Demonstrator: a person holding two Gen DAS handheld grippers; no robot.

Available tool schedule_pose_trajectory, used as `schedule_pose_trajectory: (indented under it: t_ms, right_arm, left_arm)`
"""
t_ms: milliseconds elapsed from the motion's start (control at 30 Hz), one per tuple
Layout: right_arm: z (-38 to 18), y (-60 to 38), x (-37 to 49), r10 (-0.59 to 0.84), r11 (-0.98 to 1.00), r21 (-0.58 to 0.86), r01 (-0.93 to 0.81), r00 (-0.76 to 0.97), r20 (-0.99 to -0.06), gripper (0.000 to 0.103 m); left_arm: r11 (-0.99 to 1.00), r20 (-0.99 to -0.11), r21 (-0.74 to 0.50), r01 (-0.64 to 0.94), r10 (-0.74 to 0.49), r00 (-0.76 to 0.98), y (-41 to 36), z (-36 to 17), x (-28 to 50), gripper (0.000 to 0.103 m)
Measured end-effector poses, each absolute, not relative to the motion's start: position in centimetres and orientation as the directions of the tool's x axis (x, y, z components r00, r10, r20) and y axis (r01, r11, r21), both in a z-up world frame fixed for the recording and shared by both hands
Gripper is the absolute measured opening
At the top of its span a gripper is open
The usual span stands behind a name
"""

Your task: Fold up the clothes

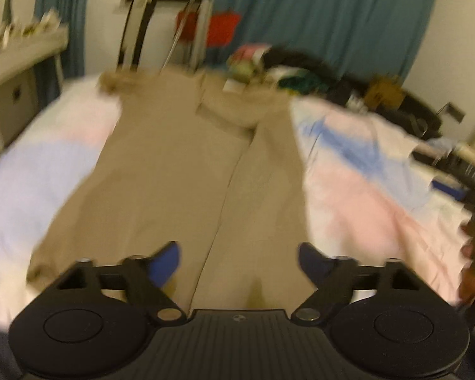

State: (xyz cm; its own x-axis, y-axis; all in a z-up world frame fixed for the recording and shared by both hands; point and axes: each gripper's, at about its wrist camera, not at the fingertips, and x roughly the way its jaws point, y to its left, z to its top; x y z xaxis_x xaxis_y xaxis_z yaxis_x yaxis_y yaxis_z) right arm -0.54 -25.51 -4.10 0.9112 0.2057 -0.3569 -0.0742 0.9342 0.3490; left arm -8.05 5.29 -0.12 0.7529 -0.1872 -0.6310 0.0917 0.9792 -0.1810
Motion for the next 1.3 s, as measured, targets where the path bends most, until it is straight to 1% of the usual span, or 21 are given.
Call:
schedule_pose_trajectory:
  t_ms: [100, 167, 233, 367, 467, 633, 667, 767, 867, 967, 1067, 1200, 1267, 1300]
  right_arm:
    - [-3.8, -24.8, -0.9, 0.198, 0.944, 0.317, -0.093, 0.927, -0.319, 0.093]
    - [-3.7, -24.5, -1.0, 0.186, 0.95, 0.297, -0.093, 0.935, -0.303, 0.093]
    - [-3.7, -24.3, -0.7, 0.185, 0.954, 0.283, -0.096, 0.934, -0.305, 0.093]
    - [-3.8, -23.2, 1.5, 0.217, 0.96, 0.249, -0.131, 0.907, -0.36, 0.093]
    - [-3.6, -20.8, 4.9, 0.259, 0.96, 0.211, -0.187, 0.879, -0.401, 0.093]
    - [-3.6, -11.6, 13.7, 0.408, 0.91, 0.125, -0.394, 0.803, -0.434, 0.093]
    - [-3.7, -9.3, 15.7, 0.439, 0.893, 0.112, -0.437, 0.783, -0.44, 0.093]
    - [-4.4, -1.6, 22.2, 0.516, 0.836, 0.09, -0.541, 0.72, -0.464, 0.093]
    - [-5.3, 6.3, 28.2, 0.56, 0.792, 0.071, -0.607, 0.674, -0.482, 0.093]
    - [-6.9, 14.0, 32.8, 0.566, 0.75, -0.019, -0.662, 0.655, -0.501, 0.093]
    - [-9.3, 19.6, 36.4, 0.533, 0.729, -0.092, -0.678, 0.647, -0.546, 0.093]
    - [-11.5, 22.4, 39.0, 0.492, 0.756, -0.1, -0.647, 0.662, -0.565, 0.091]
    - [-11.8, 21.9, 39.9, 0.488, 0.777, -0.056, -0.627, 0.657, -0.575, 0.045]
    - [-11.5, 21.3, 40.1, 0.478, 0.793, -0.05, -0.607, 0.671, -0.567, 0.031]
  left_arm:
    - [0.97, -0.531, -0.202, 0.133, -0.223, 0.818, 3.8, 2.5, -5.9, 0.102]
    - [0.968, -0.483, -0.207, 0.144, -0.229, 0.845, 2.6, 3.4, -3.4, 0.103]
    - [0.963, -0.461, -0.221, 0.152, -0.24, 0.854, 2.1, 3.8, -0.7, 0.103]
    - [0.956, -0.457, -0.25, 0.153, -0.255, 0.852, 4.5, 3.4, 1.8, 0.103]
    - [0.948, -0.455, -0.293, 0.125, -0.253, 0.854, 8.3, 2.1, 2.5, 0.103]
    - [0.976, -0.455, -0.217, 0.034, -0.132, 0.88, 14.2, 0.6, 3.5, 0.103]
    - [0.974, -0.449, -0.227, 0.009, -0.113, 0.887, 15.4, 0.5, 3.5, 0.103]
    - [0.942, -0.428, -0.328, -0.067, -0.085, 0.9, 18.8, -0.5, 4.5, 0.103]
    - [0.908, -0.435, -0.384, -0.166, -0.02, 0.9, 21.8, -1.9, 5.6, 0.103]
    - [0.872, -0.448, -0.422, -0.248, 0.037, 0.893, 24.1, -3.4, 6.5, 0.103]
    - [0.84, -0.456, -0.446, -0.309, 0.084, 0.886, 25.5, -4.6, 7.6, 0.102]
    - [0.809, -0.449, -0.473, -0.348, 0.119, 0.886, 26.2, -5.7, 8.5, 0.102]
    - [0.803, -0.44, -0.482, -0.35, 0.124, 0.89, 26.1, -5.8, 8.5, 0.102]
    - [0.8, -0.435, -0.488, -0.348, 0.123, 0.892, 25.8, -5.7, 8.4, 0.102]
